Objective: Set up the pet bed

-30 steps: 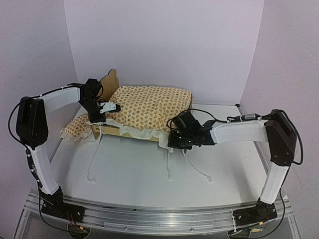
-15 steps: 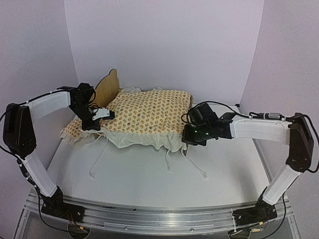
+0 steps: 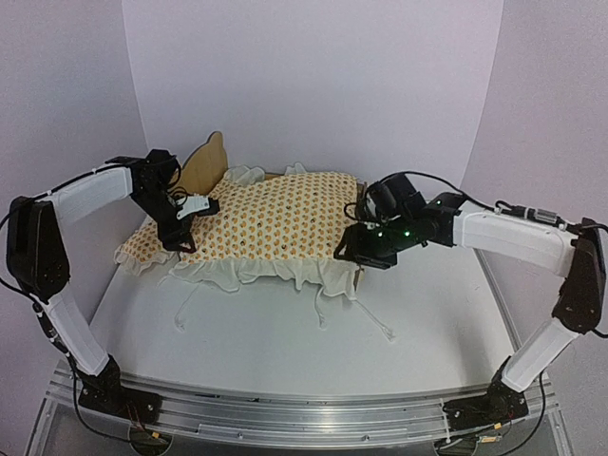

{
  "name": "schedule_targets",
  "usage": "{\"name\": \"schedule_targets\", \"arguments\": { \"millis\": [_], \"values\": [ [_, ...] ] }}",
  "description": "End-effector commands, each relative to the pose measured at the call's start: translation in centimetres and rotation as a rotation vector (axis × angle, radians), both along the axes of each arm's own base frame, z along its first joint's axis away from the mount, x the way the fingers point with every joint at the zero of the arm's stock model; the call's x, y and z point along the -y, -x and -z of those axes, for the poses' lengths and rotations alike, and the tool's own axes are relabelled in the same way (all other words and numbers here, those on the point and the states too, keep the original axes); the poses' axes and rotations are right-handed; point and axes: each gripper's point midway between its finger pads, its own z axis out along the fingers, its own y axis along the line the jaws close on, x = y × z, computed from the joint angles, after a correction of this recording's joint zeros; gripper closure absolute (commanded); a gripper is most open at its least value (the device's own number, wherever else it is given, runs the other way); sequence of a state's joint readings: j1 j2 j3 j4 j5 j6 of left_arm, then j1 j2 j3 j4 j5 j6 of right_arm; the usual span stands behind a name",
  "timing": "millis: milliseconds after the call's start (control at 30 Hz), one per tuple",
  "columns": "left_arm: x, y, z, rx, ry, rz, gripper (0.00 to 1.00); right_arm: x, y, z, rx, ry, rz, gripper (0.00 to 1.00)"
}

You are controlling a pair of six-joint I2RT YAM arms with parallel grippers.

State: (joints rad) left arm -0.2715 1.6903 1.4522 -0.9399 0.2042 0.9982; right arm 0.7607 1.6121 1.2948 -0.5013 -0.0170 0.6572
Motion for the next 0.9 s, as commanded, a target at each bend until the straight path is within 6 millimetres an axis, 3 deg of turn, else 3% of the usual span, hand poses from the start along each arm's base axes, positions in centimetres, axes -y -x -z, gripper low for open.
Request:
{"name": "schedule_targets", "arguments": {
  "millis": [0, 67, 133, 200, 300, 400, 567, 733, 867],
  "values": [
    [3.6, 1.7, -10.1, -0.013, 0.264, 0.040, 0.19, 1.9, -2.5, -7.8, 0.114, -0.080, 0.027, 0.38],
    [4.8, 1.1, -14.2, 0.031, 0.364, 0.024, 0.18, 4.6, -5.8, -8.1, 0.153, -0.032, 0.156, 0.38],
    [4.6, -1.9, -17.7, 0.155, 0.415, -0.101, 0.14, 7.0, -8.9, -7.9, 0.196, 0.035, 0.272, 0.38],
    [3.1, -5.3, -20.5, 0.306, 0.428, -0.263, 0.09, 8.2, -11.8, -7.8, 0.254, 0.120, 0.330, 0.37],
    [0.2, -8.7, -22.5, 0.460, 0.394, -0.456, 0.03, 8.4, -15.4, -7.1, 0.287, 0.185, 0.357, 0.36],
    [-1.4, -10.8, -22.3, 0.522, 0.368, -0.532, 0.00, 7.9, -18.6, -5.2, 0.272, 0.200, 0.370, 0.36],
    [-2.4, -14.2, -19.0, 0.522, 0.312, -0.612, 0.00, 7.3, -22.1, -0.8, 0.224, 0.230, 0.390, 0.46],
    [-2.4, -15.5, -15.6, 0.477, 0.276, -0.639, 0.00, 6.8, -22.9, 2.4, 0.181, 0.252, 0.372, 0.66],
    [-3.1, -16.5, -14.0, 0.508, 0.215, -0.641, 0.01, 6.4, -21.8, 4.8, 0.112, 0.243, 0.341, 0.81]
  ]
}}
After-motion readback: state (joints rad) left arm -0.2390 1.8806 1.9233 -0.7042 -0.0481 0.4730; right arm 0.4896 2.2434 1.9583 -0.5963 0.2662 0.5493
